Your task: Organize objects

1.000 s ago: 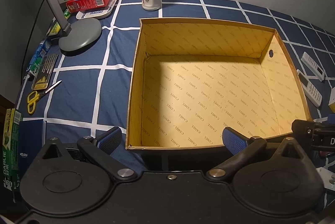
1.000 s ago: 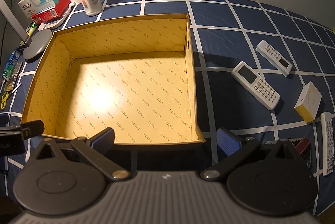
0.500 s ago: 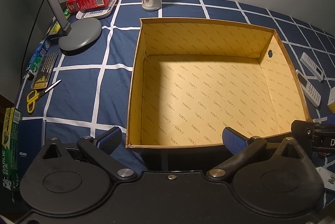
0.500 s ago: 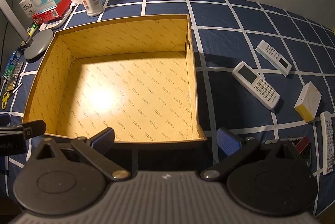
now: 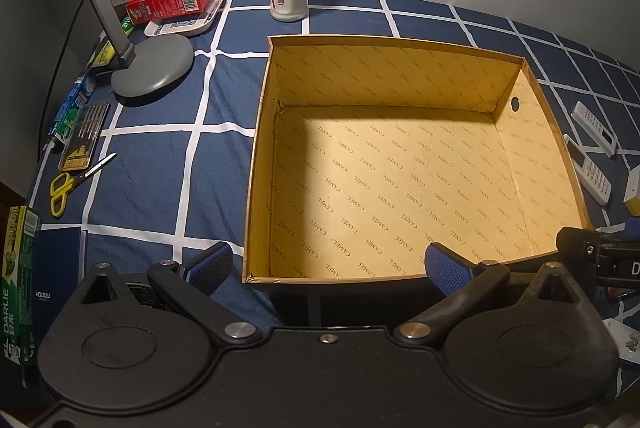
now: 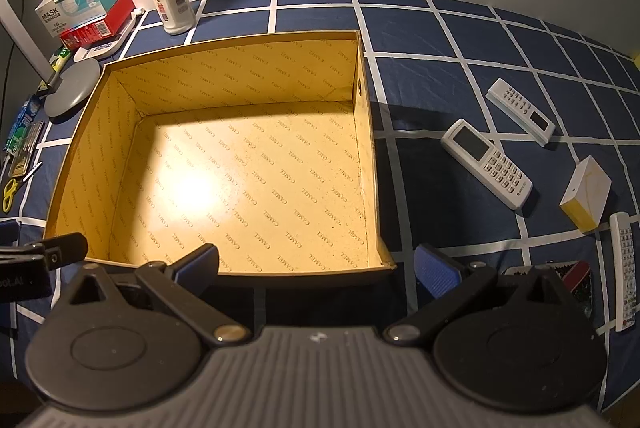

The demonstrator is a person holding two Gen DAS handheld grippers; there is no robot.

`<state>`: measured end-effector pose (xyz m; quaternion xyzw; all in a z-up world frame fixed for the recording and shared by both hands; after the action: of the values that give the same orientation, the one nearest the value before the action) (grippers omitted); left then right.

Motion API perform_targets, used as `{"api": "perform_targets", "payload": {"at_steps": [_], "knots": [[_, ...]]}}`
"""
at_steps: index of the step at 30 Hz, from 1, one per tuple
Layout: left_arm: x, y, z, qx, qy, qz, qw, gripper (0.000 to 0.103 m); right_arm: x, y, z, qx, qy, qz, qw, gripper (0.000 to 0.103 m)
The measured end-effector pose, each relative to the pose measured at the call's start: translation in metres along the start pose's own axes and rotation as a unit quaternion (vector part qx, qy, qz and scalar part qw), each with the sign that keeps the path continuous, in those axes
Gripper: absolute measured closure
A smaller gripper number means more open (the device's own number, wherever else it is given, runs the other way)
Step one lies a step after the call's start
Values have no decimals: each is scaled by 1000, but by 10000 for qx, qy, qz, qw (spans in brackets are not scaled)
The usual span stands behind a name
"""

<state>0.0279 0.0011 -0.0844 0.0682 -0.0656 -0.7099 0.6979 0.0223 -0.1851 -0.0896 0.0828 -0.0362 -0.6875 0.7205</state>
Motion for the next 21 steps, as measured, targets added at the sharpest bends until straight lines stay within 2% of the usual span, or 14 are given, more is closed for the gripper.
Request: {"api": "perform_targets", "payload": {"at_steps": [21], "knots": [[-13, -2, 2, 18, -8, 100, 9999, 0, -11, 1, 2, 41, -1, 119, 9999, 0]]}}
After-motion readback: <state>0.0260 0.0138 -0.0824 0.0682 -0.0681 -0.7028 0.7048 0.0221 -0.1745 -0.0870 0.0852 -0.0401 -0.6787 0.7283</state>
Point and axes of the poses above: each gripper's, at about its wrist camera, not at the fingertips, and z roughly against the way its jaws point, x to its right, y to its top, the point moved 10 cm from there along -z, roughly the way its jaws point, and after that the axes turned 15 degrees about -x, right-handed, at the moved point
